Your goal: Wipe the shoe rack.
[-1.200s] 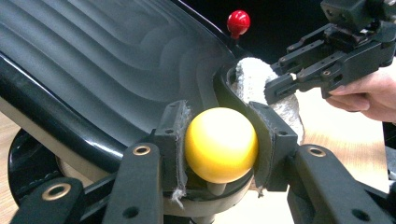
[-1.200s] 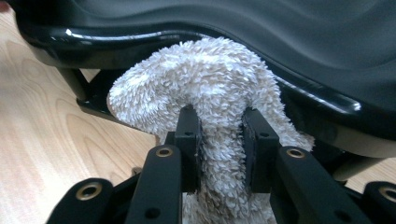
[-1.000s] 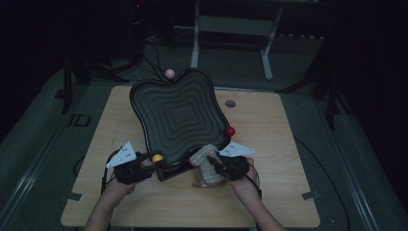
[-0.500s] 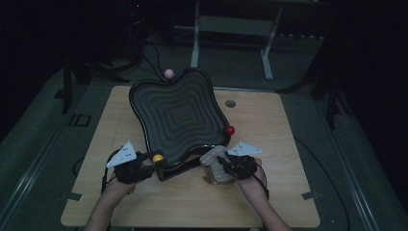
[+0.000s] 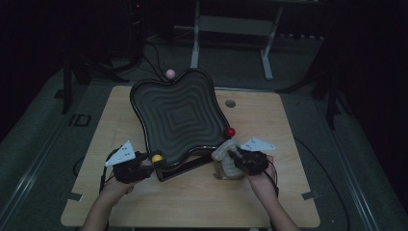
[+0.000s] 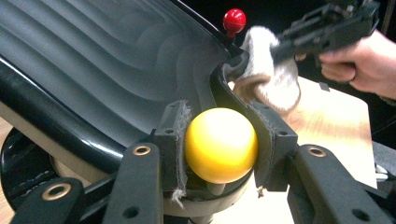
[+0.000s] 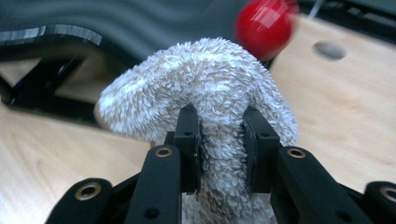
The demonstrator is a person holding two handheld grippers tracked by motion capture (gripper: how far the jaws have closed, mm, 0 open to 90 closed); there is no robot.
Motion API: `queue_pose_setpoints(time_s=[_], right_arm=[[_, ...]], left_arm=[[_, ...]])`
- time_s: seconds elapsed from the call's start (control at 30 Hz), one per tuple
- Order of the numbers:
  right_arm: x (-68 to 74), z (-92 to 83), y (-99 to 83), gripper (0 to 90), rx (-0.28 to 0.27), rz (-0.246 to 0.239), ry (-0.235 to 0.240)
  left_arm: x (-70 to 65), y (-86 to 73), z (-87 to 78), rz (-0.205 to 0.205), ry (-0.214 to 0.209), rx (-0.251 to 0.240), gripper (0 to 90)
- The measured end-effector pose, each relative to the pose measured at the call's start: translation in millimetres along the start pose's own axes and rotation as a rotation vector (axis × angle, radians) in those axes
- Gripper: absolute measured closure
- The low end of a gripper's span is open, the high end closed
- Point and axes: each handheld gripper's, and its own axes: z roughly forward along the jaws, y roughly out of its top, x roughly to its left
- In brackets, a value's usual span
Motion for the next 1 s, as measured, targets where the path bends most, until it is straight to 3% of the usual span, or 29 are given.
queue_pose_setpoints(time_s=[0.13,0.27,0.4,0.5,0.67,0.73,0.9,1.0], right_arm=[[-5.2,-2.4,5.9,71.3,-0.025,0.004,-0.027],[-1.5,14.3,-8.1,71.3,0.028,0.007,-0.022],[1.0,17.1,-16.6,71.3,0.042,0.015,-0.011],[6.4,21.7,-22.9,71.2,0.058,-0.005,-0.005],[13.0,34.9,-36.1,71.6,0.100,0.003,0.073],[19.0,41.7,-40.6,71.6,0.120,-0.017,0.092],[28.1,46.9,-27.2,71.6,0.104,-0.039,0.108],[33.5,53.6,-18.7,71.6,0.093,-0.076,0.080]], left_arm=[[1.4,-0.5,-0.5,-0.003,-0.011,-0.005,59.7],[2.3,-0.5,-0.3,-0.003,-0.017,-0.005,59.7],[3.0,-0.6,-0.3,-0.006,-0.021,-0.007,59.7],[2.7,-1.1,-0.3,-0.011,-0.020,-0.011,59.7],[1.3,-2.4,-0.1,-0.013,-0.008,-0.024,59.6],[0.0,-3.6,-0.1,-0.007,0.002,-0.033,59.5],[-1.1,-3.3,0.0,-0.003,0.009,-0.031,59.5],[-0.4,-3.2,-0.5,-0.003,0.001,-0.027,59.5]])
